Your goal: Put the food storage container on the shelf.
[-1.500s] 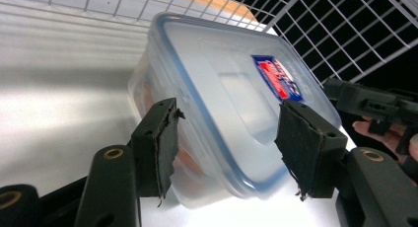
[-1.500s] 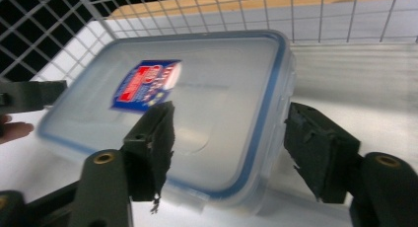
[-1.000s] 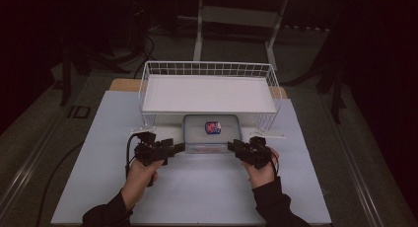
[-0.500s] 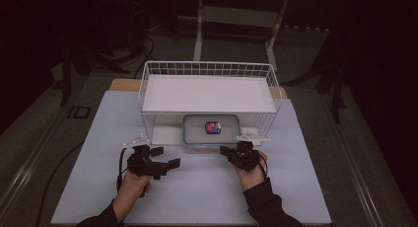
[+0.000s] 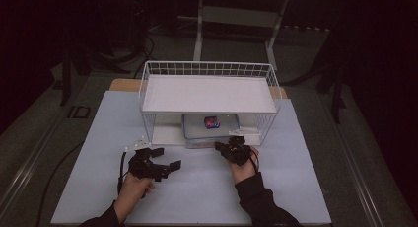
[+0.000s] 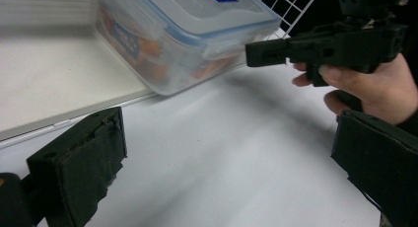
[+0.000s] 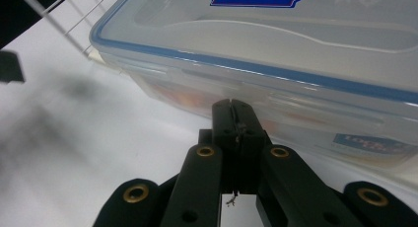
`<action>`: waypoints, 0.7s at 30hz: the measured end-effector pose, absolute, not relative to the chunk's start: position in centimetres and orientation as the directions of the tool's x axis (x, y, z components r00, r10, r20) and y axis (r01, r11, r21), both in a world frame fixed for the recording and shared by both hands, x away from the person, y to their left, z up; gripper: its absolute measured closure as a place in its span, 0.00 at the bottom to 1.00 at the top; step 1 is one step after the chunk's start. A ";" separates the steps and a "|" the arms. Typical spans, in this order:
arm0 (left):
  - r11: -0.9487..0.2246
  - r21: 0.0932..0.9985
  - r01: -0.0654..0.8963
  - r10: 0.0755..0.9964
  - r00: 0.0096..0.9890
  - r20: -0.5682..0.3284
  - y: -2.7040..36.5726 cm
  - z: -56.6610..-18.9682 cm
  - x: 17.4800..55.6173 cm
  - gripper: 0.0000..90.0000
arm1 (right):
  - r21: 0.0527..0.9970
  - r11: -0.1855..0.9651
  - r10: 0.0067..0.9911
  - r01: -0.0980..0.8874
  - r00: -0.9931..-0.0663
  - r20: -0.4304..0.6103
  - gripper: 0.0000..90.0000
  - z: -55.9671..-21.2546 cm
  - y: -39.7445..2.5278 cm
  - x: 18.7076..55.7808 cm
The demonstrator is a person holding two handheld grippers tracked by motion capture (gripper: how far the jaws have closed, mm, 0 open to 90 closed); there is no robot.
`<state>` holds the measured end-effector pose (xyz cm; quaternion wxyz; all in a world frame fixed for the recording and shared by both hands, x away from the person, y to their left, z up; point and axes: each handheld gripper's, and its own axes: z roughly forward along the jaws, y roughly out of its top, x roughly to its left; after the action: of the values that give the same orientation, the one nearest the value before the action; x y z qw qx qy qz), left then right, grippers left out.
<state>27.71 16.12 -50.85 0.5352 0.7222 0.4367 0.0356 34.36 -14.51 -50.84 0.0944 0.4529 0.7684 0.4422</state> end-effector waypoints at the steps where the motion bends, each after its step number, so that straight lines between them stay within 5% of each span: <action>1: -0.045 0.805 0.592 0.668 0.617 -0.416 16.1 -50.9 27.7 0.00 | 0.765 0.188 0.782 0.616 -0.565 0.262 1.00 -50.9 -14.5 34.6; 21: -0.083 0.832 0.548 0.680 0.642 -0.354 15.8 -50.7 27.4 0.00 | 0.773 0.187 0.802 0.606 -0.549 0.236 1.00 -50.8 -11.9 37.6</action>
<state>27.41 15.84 -50.68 0.5321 0.7332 0.4187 0.0623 37.57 -11.89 -50.78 0.1116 0.4616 0.7623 0.4398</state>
